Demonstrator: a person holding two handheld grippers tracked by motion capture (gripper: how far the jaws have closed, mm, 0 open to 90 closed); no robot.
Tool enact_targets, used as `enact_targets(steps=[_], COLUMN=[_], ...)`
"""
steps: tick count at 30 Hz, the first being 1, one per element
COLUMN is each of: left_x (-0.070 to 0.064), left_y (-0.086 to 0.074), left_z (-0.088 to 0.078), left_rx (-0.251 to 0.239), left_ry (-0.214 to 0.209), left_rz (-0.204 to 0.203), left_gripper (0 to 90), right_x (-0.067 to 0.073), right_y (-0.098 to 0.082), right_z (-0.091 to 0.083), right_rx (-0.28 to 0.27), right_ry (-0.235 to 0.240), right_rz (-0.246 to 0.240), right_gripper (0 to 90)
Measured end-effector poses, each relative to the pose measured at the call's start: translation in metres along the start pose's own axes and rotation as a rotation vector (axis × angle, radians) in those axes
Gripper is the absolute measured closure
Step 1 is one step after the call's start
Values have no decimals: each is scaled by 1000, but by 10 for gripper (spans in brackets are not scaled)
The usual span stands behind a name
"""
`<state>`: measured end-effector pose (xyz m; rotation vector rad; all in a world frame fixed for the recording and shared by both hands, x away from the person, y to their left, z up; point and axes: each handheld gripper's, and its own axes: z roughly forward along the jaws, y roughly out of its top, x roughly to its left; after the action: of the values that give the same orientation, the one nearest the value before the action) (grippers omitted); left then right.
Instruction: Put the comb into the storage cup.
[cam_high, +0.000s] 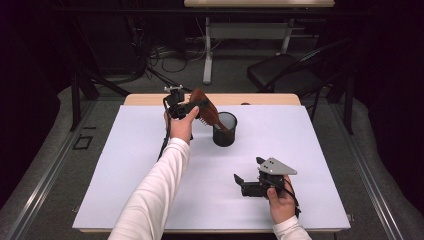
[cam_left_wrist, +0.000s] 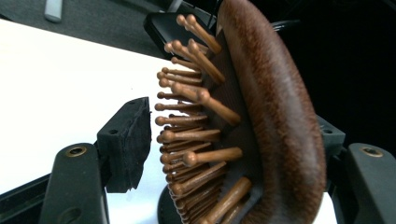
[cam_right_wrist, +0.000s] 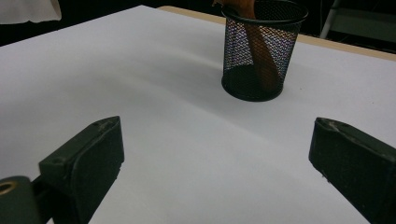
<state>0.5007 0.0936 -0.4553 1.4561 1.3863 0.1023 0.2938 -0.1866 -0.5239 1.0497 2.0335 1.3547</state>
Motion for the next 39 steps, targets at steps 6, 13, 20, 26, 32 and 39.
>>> enact_targets(steps=[6,13,20,26,32,39], left_x=[1,2,3,3,2,2], left_y=[1,4,8,11,13,18], left_z=[-2,-6,-12,-17,-23,-33], left_rx=[-10,-25,-50,-62,-67,-77], left_ry=[-9,-8,-7,-8,-19,-19], left_rz=[-20,-23,-20,-24,-14,5], left_gripper=[291,283,284,285,285,285], right_x=[0,0,0,1,1,2], right_y=[0,0,0,0,-1,-1], right_z=[0,0,1,1,2,2], right_rx=[0,-1,2,3,6,7], right_ry=[-1,-1,-1,0,1,3], right_rz=[1,0,-1,0,-3,-4], right_gripper=[34,34,34,34,34,34])
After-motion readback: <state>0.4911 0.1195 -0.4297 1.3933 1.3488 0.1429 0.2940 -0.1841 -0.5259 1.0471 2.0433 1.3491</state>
